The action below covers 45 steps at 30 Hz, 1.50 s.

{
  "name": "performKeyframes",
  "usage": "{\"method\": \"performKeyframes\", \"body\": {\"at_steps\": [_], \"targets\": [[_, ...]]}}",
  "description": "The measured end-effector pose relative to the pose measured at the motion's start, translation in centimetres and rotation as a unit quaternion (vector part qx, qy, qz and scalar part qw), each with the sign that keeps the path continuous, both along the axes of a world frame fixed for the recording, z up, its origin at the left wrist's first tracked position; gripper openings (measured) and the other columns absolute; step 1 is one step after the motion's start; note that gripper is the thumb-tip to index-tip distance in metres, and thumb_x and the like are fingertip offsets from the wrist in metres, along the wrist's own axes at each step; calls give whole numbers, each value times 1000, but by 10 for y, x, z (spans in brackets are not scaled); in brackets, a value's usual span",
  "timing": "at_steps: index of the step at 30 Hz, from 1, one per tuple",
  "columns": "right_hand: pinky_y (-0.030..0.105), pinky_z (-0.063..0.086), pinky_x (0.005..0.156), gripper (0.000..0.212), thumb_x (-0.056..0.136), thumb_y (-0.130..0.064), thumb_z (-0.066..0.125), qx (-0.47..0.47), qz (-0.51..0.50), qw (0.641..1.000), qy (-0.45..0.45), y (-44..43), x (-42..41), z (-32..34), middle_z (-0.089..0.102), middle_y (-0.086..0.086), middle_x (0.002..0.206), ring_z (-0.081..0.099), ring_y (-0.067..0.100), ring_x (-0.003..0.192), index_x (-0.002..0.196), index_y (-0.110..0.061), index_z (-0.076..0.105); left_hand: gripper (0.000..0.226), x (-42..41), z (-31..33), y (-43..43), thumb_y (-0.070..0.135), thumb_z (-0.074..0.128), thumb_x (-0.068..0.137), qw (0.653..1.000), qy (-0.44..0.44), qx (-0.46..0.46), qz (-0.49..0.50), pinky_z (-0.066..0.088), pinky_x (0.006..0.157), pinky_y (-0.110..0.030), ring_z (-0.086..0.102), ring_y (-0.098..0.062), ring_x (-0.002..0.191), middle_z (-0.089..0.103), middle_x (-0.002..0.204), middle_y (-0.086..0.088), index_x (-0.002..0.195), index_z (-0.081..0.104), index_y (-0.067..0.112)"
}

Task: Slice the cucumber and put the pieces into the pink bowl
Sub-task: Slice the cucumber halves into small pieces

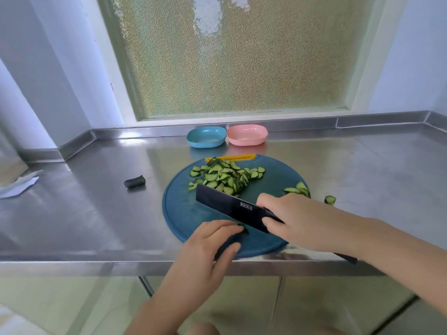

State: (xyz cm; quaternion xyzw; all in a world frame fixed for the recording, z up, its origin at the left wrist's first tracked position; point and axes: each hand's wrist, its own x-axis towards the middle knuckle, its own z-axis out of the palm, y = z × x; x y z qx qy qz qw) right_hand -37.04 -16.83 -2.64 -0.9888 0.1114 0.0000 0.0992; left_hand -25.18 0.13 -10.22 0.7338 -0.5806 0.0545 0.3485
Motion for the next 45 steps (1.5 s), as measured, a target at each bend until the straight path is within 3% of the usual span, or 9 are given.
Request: {"method": "performKeyframes", "body": {"at_steps": [3, 9, 13, 20, 24, 30, 38, 45], "targets": [[38, 38, 54, 10, 98, -28, 38, -2, 14, 1000, -2, 0, 0, -3, 48, -1, 62, 44, 18, 52, 91, -20, 40, 37, 5, -4, 4, 40, 47, 94, 998, -60, 7, -37, 38, 98, -17, 49, -1, 113, 56, 123, 16, 123, 61, 20], [31, 36, 56, 18, 98, -26, 38, 24, 41, 999, 17, -5, -1, 1, 48, -4, 62, 42, 13, 53, 82, -32, 34, 41, 4, -13, 4, 41, 51, 91, 993, -113, -7, -29, 42, 97, -26, 50, -7, 114, 56, 126, 10, 124, 59, 18], [28, 37, 57, 7, 100, -28, 35, -25, 36, 999, -4, -5, -1, 1, 53, -1, 67, 46, 13, 56, 93, -30, 36, 45, 6, -15, 3, 45, 53, 90, 991, -127, -17, -30, 41, 97, -26, 51, -7, 113, 57, 124, 10, 124, 59, 16], [35, 39, 54, 14, 99, -29, 34, -21, 34, 999, -25, 1, 0, -4, 48, -2, 60, 46, 16, 52, 89, -37, 27, 45, 5, -18, 2, 44, 55, 90, 990, -135, -15, -23, 43, 96, -28, 53, -9, 112, 58, 122, 8, 124, 59, 15], [31, 39, 54, 10, 100, -31, 32, -46, 24, 999, -16, 6, -1, -5, 48, -3, 63, 46, 14, 53, 93, -34, 26, 44, 5, -17, 2, 43, 55, 89, 989, -143, -11, -20, 43, 96, -28, 52, -9, 111, 59, 121, 8, 124, 59, 16], [29, 27, 52, 33, 101, -32, 33, -22, 8, 1000, 12, 5, 8, 0, 39, -3, 57, 34, 15, 48, 70, -25, 24, 45, 7, -19, 2, 43, 56, 89, 990, -140, -23, -26, 44, 95, -29, 53, -10, 110, 60, 120, 7, 122, 61, 14], [27, 29, 52, 33, 102, -32, 34, -37, 33, 997, 63, 0, 22, 10, 42, -3, 59, 38, 14, 50, 70, -24, 28, 44, 6, -19, 1, 43, 56, 89, 990, -138, -29, -27, 43, 96, -28, 53, -10, 110, 61, 120, 7, 121, 62, 13], [26, 25, 46, 34, 102, -32, 33, -43, 14, 999, 15, 7, 22, -5, 42, -4, 59, 37, 11, 48, 70, -25, 23, 44, 3, -22, 1, 42, 54, 90, 989, -141, -34, -12, 44, 94, -28, 55, -11, 108, 61, 118, 5, 122, 62, 13]]}}
